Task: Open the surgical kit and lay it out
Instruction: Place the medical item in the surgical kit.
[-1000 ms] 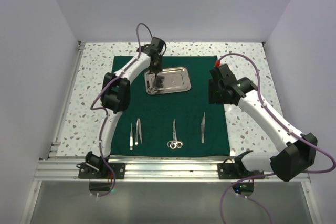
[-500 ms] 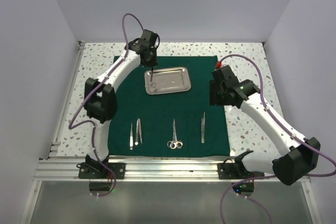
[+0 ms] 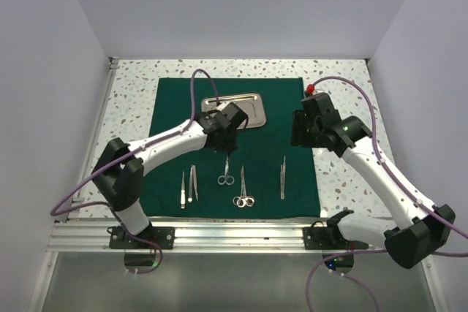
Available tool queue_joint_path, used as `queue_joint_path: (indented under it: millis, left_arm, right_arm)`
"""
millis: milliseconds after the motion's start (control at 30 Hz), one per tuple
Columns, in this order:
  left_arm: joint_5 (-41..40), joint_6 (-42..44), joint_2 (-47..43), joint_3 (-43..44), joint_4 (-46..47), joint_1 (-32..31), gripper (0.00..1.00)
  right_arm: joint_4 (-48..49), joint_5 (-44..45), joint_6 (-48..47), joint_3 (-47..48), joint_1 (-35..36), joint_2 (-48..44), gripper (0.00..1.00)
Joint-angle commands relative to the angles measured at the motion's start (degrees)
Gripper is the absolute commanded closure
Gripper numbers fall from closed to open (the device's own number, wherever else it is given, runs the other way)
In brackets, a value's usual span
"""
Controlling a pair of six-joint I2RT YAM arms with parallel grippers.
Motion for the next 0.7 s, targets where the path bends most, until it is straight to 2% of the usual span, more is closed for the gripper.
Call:
queue_joint_path:
  millis: [0,233,400,433,467,533,567,633,667]
  left_arm:
    - [-4.1,-9.6,-3.2,-2.6,4.1,-3.6,1.00]
    - [-6.8,-15.7,1.2,-3.1,5.0,-12.0,1.00]
    - [-7.8,-17.1,3.8,-3.7,6.7,-13.2,1.00]
    - [-7.9,-17.1,4.3,-3.7,6.7,-13.2,0.97]
    - [-8.0,-17.1,4.4,-3.6,6.6,-13.2,0.88]
    - [-8.5,-16.7,4.3,-3.1,6.1,-13.2,0.81]
    - [-8.7,-16.5,4.1,-2.6,5.8,-13.2,0.71]
    - [-9.5,-15.7,3.4,-1.7,4.9,-13.2,0.61]
    - [-9.9,-14.5,3.3,-0.2,4.3,-13.2,0.48]
  right_arm:
    - [0.0,-1.5,1.3,-1.2,-0.2,-5.0,0.44]
    - [-4.6,-0.4,0.5,-2.4,-0.2,-11.3,0.44]
    - [-6.3,-0.4,0.0,-2.8,-0.3,-12.8,0.44]
    - [-6.3,-0.4,-0.1,-2.8,-0.3,-12.8,0.44]
    - [-6.4,-0.3,-0.4,-2.5,-0.2,-12.7,0.44]
    - [-6.2,-0.2,-0.6,-2.1,-0.2,-11.9,0.44]
    - [-5.9,0.2,-0.7,-1.8,-0.3,-11.6,0.44]
    - [-5.0,0.4,-1.2,-0.7,-0.3,-10.5,0.44]
    - [-4.5,0.8,-1.3,-0.2,-0.2,-9.1,0.43]
